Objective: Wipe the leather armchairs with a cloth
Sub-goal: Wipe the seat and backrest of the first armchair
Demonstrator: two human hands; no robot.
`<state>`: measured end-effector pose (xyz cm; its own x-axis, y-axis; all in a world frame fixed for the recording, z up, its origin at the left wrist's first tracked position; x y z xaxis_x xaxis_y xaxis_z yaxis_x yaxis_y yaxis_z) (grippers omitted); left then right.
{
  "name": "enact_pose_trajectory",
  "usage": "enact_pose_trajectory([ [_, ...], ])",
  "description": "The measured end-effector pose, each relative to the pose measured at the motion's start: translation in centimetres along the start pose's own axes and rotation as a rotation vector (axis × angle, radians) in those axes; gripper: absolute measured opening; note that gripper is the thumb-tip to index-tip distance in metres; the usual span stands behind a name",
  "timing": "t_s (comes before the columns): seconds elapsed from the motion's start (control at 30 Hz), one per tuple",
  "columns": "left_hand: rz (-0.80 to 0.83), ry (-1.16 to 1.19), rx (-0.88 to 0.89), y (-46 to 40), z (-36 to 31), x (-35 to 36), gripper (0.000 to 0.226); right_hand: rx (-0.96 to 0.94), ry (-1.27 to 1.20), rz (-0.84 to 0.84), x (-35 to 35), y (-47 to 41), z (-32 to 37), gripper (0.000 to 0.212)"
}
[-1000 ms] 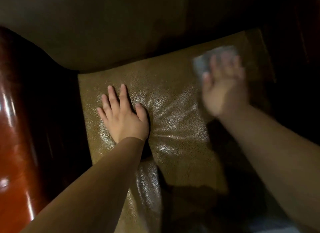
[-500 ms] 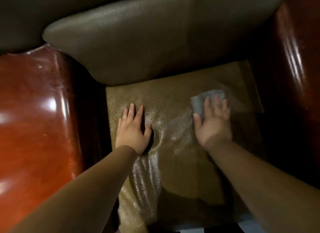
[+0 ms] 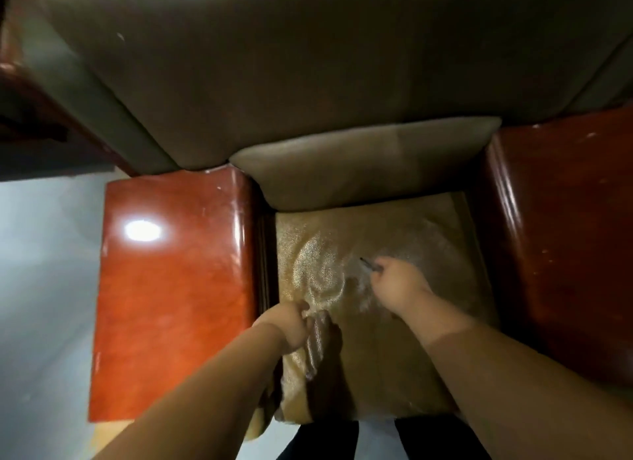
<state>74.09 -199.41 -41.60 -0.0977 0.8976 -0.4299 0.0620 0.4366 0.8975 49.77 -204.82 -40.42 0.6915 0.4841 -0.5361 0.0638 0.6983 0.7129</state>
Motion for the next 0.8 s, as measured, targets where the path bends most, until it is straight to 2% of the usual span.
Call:
enact_pose_trajectory([
  [0.2, -0.178, -0.015, -0.034, 7.2, 1.5, -8.2, 0.052, -0.066, 0.078, -0.060, -6.8, 4.7, 4.3, 0.021],
  [0.37, -0.332, 0.135, -0.146, 12.1, 3.3, -11.9, 0.052, -0.142, 0.152, -0.079, -10.6, 7.9, 6.3, 0.023],
  [0.5, -0.415, 0.215, -0.100, 16.6, 1.4, -13.9, 0.051, -0.189, 0.161, -0.113, -13.7, 11.1, 7.0, 0.025],
  [0.6, -0.477, 0.187, -0.070, 19.5, 0.6, -15.5, 0.047, -0.224, 0.136, -0.132, -15.5, 12.9, 8.0, 0.027],
  [0.73, -0.576, 0.213, -0.079, 21.5, 1.3, -18.6, 0.044, -0.289, 0.137, -0.151, -17.9, 14.0, 10.6, 0.018],
  [0.8, -0.654, 0.232, -0.080, 22.2, 2.2, -21.4, 0.043, -0.319, 0.122, -0.183, -19.2, 13.9, 12.4, 0.021],
])
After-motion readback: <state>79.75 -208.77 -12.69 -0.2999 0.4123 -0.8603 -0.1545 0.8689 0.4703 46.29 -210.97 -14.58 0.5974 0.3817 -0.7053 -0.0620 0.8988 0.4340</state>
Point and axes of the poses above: each hand's wrist, its own y-axis away from the middle knuckle, its own x-axis out of the palm, z = x × y, the point moved 8 cm from there along -y, towards the middle knuckle, and after that the axes turned 7 degrees about -y, right-handed, at the moved point
